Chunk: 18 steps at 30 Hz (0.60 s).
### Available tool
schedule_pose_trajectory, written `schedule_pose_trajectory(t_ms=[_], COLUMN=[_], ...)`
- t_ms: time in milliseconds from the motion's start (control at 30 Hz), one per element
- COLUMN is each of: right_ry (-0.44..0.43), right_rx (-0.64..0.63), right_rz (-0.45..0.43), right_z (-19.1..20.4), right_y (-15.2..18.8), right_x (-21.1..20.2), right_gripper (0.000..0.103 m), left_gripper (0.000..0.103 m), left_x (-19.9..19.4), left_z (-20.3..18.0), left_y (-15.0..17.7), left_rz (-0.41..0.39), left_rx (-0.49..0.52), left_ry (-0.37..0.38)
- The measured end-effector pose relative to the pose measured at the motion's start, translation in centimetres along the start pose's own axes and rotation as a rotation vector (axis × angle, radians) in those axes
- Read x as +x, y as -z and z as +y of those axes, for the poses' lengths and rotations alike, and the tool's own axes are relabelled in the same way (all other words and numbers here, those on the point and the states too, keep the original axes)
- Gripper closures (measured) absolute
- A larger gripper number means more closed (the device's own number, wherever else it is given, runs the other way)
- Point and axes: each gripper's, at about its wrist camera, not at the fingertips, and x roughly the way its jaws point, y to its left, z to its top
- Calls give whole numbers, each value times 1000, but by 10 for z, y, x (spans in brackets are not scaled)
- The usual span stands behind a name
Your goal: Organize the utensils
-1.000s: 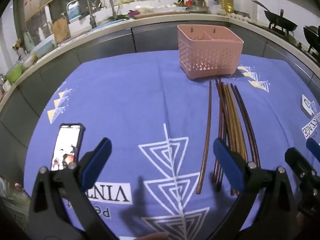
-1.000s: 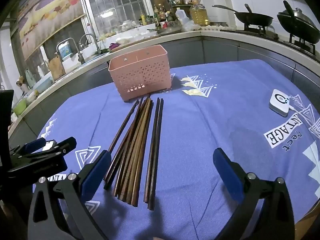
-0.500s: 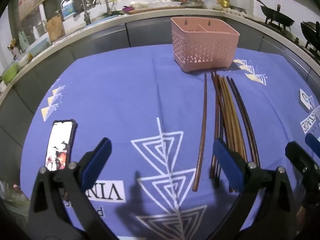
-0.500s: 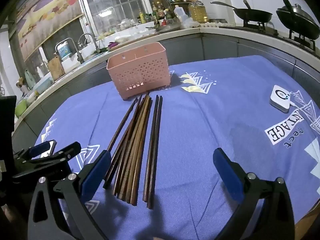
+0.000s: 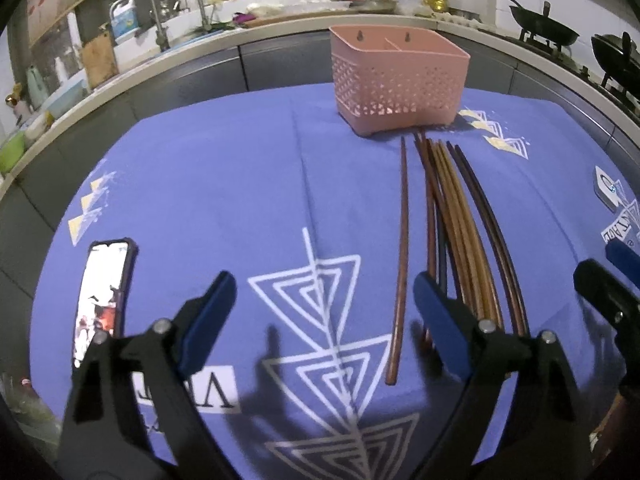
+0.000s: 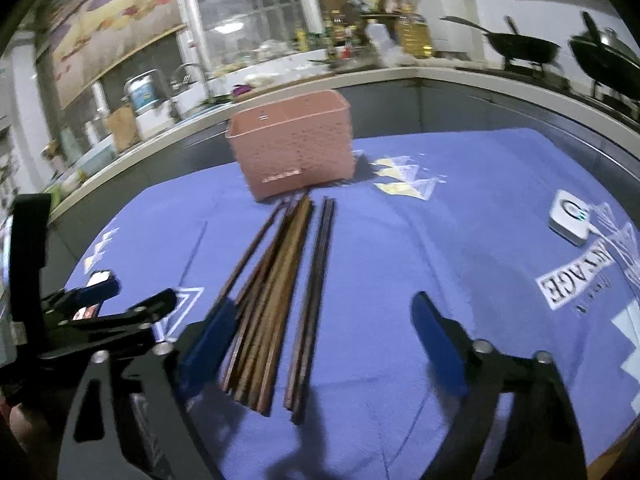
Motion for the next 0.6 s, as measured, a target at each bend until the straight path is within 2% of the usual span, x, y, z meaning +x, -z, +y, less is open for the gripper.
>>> schedule_pose_trajectory(t_ms=[233,600], right_ry=[-14,-16], right_rx=[-1,22], right_rz=[-10,-92], right_z=[5,6], right_y=[-1,-7], right_x=[-2,-21], right_gripper=[26,26], left_gripper=[16,16], left_x=[-5,-15], left_z=[2,9], left_y=[1,-2], left_rz=[-51,-89], left_rx=[-8,-34], left_ry=[2,-32])
